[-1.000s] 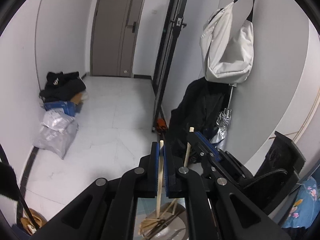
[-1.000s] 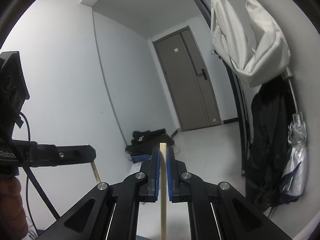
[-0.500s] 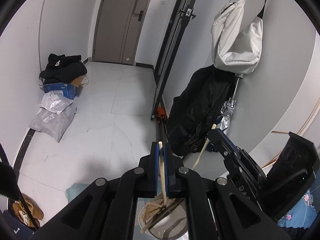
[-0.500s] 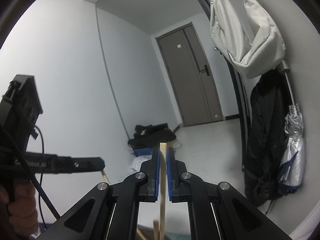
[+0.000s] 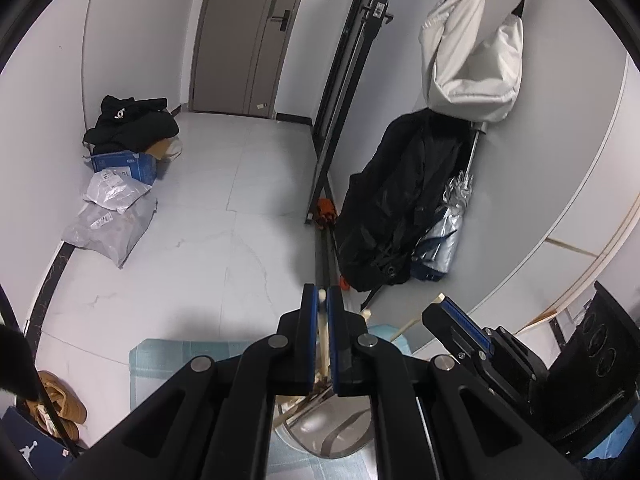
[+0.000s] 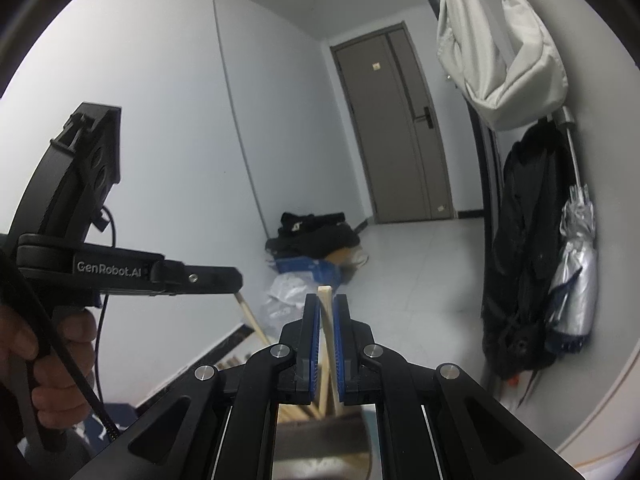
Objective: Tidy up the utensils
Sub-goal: 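Lower both held chopsticks into the white holder's compartment, then open both grippers above the holder to release the chopsticks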
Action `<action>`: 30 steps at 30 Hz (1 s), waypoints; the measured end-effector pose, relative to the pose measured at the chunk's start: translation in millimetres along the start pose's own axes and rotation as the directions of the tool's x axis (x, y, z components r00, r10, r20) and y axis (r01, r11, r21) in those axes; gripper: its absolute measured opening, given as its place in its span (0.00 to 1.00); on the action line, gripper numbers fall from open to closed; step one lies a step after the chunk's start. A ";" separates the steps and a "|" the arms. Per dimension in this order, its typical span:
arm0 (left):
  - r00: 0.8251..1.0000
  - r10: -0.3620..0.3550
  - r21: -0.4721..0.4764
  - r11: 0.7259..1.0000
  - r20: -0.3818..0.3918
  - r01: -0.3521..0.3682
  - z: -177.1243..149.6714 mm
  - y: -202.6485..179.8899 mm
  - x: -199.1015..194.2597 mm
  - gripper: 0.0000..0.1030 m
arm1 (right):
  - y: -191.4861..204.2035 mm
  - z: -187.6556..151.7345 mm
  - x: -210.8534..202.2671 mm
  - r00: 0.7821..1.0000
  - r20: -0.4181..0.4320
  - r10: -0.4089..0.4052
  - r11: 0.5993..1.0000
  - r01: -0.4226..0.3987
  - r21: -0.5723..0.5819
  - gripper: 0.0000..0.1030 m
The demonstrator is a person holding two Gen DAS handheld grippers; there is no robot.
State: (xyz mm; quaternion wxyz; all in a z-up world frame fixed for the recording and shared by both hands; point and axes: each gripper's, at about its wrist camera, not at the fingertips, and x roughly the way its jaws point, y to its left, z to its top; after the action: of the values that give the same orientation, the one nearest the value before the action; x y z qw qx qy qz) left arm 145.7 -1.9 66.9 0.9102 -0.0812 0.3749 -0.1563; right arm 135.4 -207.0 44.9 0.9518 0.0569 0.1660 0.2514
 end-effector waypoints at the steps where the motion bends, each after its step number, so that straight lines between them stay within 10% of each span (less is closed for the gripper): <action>1: 1.000 0.009 0.002 1.000 -0.003 -0.009 -2.4 -0.4 0.5 0.02 | 0.1 -0.9 -0.9 1.000 -0.005 0.000 1.000 0.000 -0.001 0.06; 17: 0.997 0.022 -0.070 0.997 -0.073 -0.027 -22.2 15.3 7.2 0.06 | 6.8 -24.2 10.0 0.981 -0.193 0.031 0.999 -0.033 -0.003 0.06; 21: 1.000 0.013 -0.110 0.994 -0.013 -0.015 -27.4 17.0 -15.8 0.54 | 5.0 -27.1 -9.0 0.982 -0.185 0.025 0.999 -0.019 0.030 0.09; 25: 0.995 0.078 -0.114 0.991 0.067 -0.070 -30.9 11.6 -41.0 0.72 | 9.7 -24.5 -32.7 0.987 -0.159 0.009 1.000 -0.006 0.023 0.12; 30: 0.963 0.177 -0.098 0.982 0.203 -0.160 -44.9 2.8 -72.3 0.78 | 18.2 -20.0 -66.0 0.995 -0.102 -0.017 0.999 0.020 0.027 0.45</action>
State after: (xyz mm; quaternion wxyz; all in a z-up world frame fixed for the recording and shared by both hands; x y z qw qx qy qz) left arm 66.2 24.4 82.0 0.9507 -0.1018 0.2881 -0.0537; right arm 66.1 -223.6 48.6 0.9435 0.0559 0.2184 0.2428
